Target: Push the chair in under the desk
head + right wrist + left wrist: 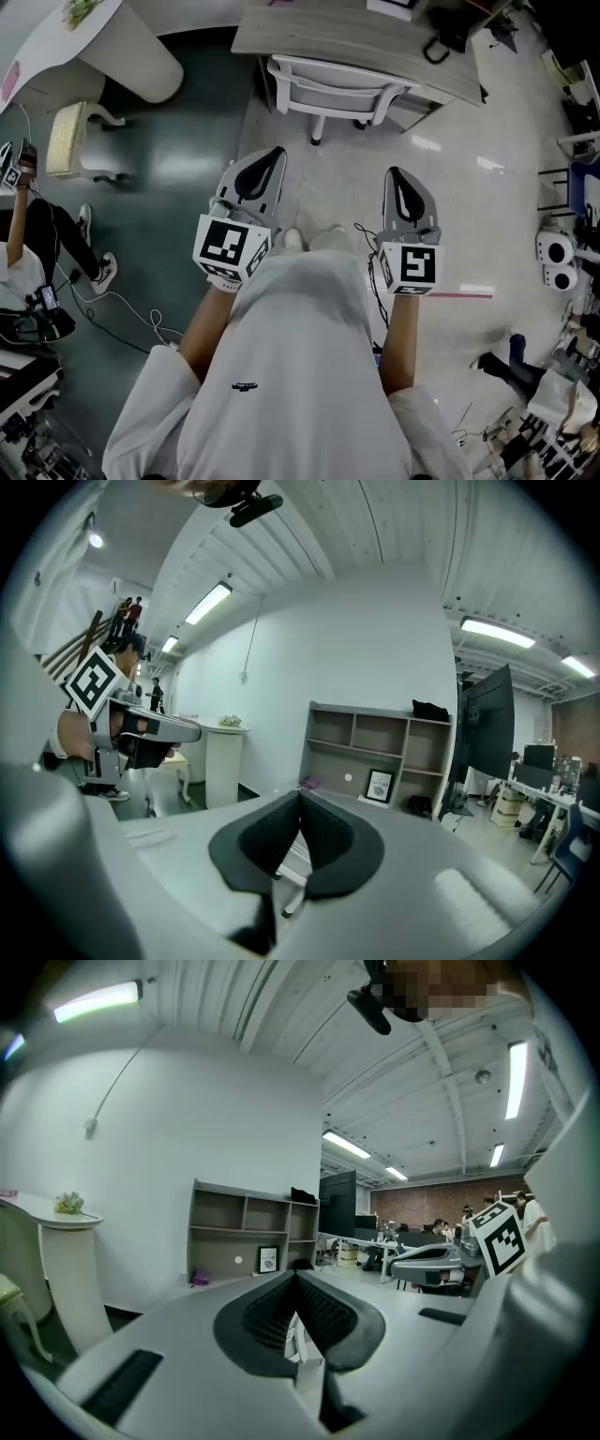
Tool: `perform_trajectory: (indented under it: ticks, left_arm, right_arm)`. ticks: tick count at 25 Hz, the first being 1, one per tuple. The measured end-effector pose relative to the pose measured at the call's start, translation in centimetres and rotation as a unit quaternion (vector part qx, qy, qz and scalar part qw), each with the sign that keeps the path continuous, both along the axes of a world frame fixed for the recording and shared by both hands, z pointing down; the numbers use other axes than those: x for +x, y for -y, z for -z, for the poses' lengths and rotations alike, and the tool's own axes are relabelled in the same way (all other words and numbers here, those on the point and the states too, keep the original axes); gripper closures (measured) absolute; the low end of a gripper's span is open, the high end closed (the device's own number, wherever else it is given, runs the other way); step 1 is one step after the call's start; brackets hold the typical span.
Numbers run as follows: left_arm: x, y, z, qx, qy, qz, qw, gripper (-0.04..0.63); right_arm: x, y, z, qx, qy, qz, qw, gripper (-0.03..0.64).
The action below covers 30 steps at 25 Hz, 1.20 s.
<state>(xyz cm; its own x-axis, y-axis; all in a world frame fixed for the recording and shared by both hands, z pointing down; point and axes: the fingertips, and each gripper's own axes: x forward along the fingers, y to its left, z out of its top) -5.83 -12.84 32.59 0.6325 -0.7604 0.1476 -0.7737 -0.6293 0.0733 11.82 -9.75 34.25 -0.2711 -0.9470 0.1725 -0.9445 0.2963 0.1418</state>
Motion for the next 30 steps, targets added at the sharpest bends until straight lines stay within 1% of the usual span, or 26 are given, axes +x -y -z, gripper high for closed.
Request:
perform_trajectory:
  ticks: [5, 13, 18, 25, 30]
  left_arm:
    - [-0.4, -1.6, -0.3, -0.007, 0.002, -0.014, 0.9999, 0.589]
    - [-1.8, -3.5, -1.2, -0.015, -0.011, -0.005, 0.9998, 0.589]
    - [-1.9, -4.0, -0.7, -0.006, -0.006, -0.011, 0.9999, 0.589]
    - [-1.6, -4.7, -0.1, -0.006, -0.017, -0.018, 0.9997, 0.589]
    - [-1.2, -5.2, 0.0, -0.007, -0.019, -0.027, 0.9994, 0.589]
  right_arm:
    - [-0.6, -1.7, -0.5, -0.003, 0.009, -0.005, 1.000, 0.603]
    - [-0.7, -4.2, -0.4, 0.005, 0.011, -0.017, 1.000, 0.603]
    - [-1.3, -4.9, -0.5, 0.005, 0.008, -0.016, 1.000, 0.603]
    - [-2.3, -5.0, -0.3, 0.006, 0.024, -0.018, 1.000, 0.603]
    - [-2.2, -5.2, 0.2, 0.010, 0.023, -0.023, 0.999, 0.603]
